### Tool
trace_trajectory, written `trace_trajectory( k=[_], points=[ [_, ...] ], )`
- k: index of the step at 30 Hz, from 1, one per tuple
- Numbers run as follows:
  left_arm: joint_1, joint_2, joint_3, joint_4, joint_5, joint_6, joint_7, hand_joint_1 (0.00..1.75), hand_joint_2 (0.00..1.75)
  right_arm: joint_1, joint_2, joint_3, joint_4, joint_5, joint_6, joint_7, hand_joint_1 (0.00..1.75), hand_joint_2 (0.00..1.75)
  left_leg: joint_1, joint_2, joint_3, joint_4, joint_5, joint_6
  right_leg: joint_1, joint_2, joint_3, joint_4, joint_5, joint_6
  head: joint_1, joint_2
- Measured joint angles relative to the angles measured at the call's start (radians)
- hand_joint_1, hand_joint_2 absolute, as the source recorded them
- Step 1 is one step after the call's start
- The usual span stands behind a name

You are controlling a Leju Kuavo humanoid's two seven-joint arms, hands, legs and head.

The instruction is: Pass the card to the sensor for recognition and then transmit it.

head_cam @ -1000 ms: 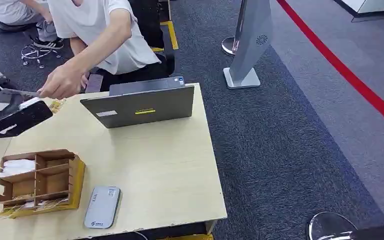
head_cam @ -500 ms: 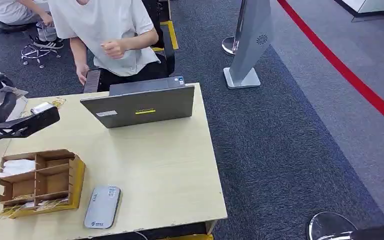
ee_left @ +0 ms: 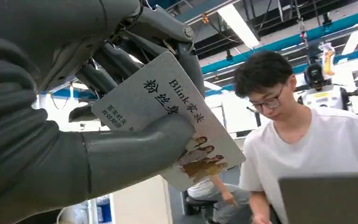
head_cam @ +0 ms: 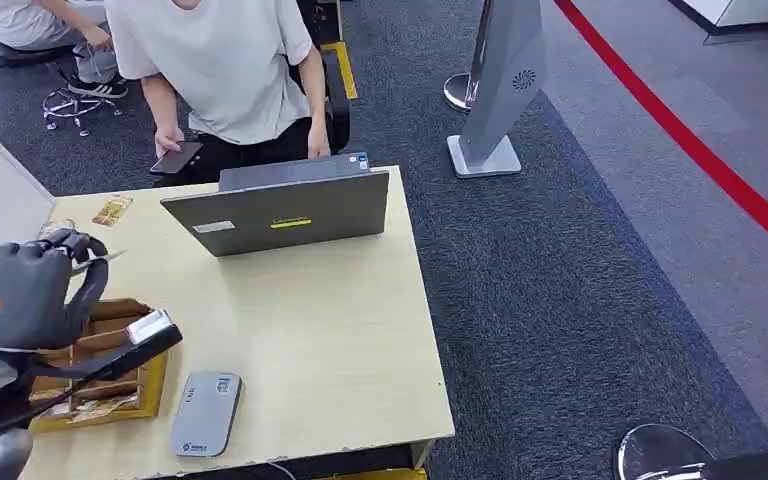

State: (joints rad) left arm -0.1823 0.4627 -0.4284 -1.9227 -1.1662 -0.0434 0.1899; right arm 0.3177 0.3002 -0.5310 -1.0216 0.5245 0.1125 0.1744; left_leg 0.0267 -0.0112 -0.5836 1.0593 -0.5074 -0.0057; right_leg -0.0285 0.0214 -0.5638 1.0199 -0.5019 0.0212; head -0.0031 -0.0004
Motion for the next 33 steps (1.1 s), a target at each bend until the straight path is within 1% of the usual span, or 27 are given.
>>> trace_trajectory(
  k=[5, 8, 13, 15, 18, 21, 24, 27, 30, 33],
  points=[
    [0.151, -0.044, -0.001, -0.03, -0.034, 0.104, -0.035, 1.75, 1.75, 0.005, 0.001, 0.011, -0.006, -0.007, -0.02, 0.004, 0.0, 1.75, 0.0, 0.0, 0.0, 0.0, 0.0, 0.0, 0.0, 0.0, 0.0, 0.0, 0.0, 0.0, 0.0, 0.0],
    [0.239, -0.068, -0.008, -0.035, -0.046, 0.161, -0.043, 1.75, 1.75, 0.008, 0.002, 0.016, -0.011, -0.011, -0.03, 0.007, 0.0, 1.75, 0.0, 0.0, 0.0, 0.0, -0.001, 0.0, 0.0, 0.0, 0.0, 0.0, -0.001, 0.0, 0.0, 0.0],
    [0.365, -0.091, -0.025, -0.033, -0.043, 0.268, -0.052, 1.75, 1.75, 0.008, 0.002, 0.016, -0.012, 0.009, -0.043, 0.008, 0.0, 1.75, 0.0, 0.0, 0.0, 0.0, -0.001, 0.001, 0.0, 0.0, 0.0, -0.001, -0.001, 0.001, 0.0, 0.0],
    [0.395, -0.094, -0.034, -0.027, -0.029, 0.293, -0.049, 1.75, 1.75, 0.008, 0.002, 0.016, -0.011, 0.021, -0.044, 0.001, 0.0, 1.75, 0.0, 0.0, 0.0, 0.0, -0.001, 0.001, 0.0, -0.001, 0.0, -0.001, -0.001, 0.001, 0.0, 0.0],
    [0.42, -0.096, -0.048, -0.021, -0.018, 0.297, -0.04, 1.75, 1.75, 0.008, 0.002, 0.016, -0.011, 0.028, -0.04, -0.002, 0.0, 1.75, 0.0, 0.0, 0.0, 0.0, -0.001, 0.001, 0.0, -0.001, 0.0, -0.001, -0.001, 0.001, 0.0, 0.0],
    [0.429, -0.098, -0.065, -0.002, -0.006, 0.296, -0.008, 1.75, 1.75, 0.004, 0.002, 0.001, -0.01, 0.086, 0.025, -0.032, 0.0, 1.75, 0.0, 0.0, 0.0, 0.0, -0.001, 0.001, 0.0, -0.001, 0.0, -0.001, -0.001, 0.001, 0.0, 0.0],
    [0.435, -0.1, -0.073, 0.026, -0.005, 0.304, 0.022, 1.75, 1.75, -0.005, 0.002, -0.036, -0.008, 0.14, 0.06, -0.053, 0.0, 1.75, 0.0, 0.0, 0.0, 0.0, -0.001, 0.001, 0.0, -0.001, 0.0, -0.001, -0.001, 0.001, 0.0, 0.0],
    [0.44, -0.105, -0.078, 0.053, -0.016, 0.327, 0.044, 1.75, 1.75, -0.014, 0.002, -0.067, -0.003, 0.171, 0.076, -0.063, 0.0, 1.75, 0.0, 0.0, 0.0, 0.0, -0.001, 0.001, 0.0, -0.001, 0.0, -0.001, -0.001, 0.001, 0.0, 0.0],
    [0.44, -0.116, -0.078, 0.083, -0.026, 0.364, 0.058, 1.75, 1.75, -0.019, 0.002, -0.089, 0.003, 0.19, 0.079, -0.073, 0.0, 1.75, 0.0, 0.0, 0.0, 0.0, -0.001, 0.001, 0.0, -0.001, 0.0, -0.001, -0.001, 0.001, 0.001, 0.0],
    [0.44, -0.128, -0.078, 0.11, -0.034, 0.386, 0.059, 1.75, 1.75, -0.021, 0.002, -0.105, 0.01, 0.201, 0.081, -0.082, 0.0, 1.75, 0.0, -0.001, -0.001, 0.0, -0.001, 0.001, 0.0, -0.001, 0.0, -0.001, -0.001, 0.001, 0.0, 0.0]
  ],
)
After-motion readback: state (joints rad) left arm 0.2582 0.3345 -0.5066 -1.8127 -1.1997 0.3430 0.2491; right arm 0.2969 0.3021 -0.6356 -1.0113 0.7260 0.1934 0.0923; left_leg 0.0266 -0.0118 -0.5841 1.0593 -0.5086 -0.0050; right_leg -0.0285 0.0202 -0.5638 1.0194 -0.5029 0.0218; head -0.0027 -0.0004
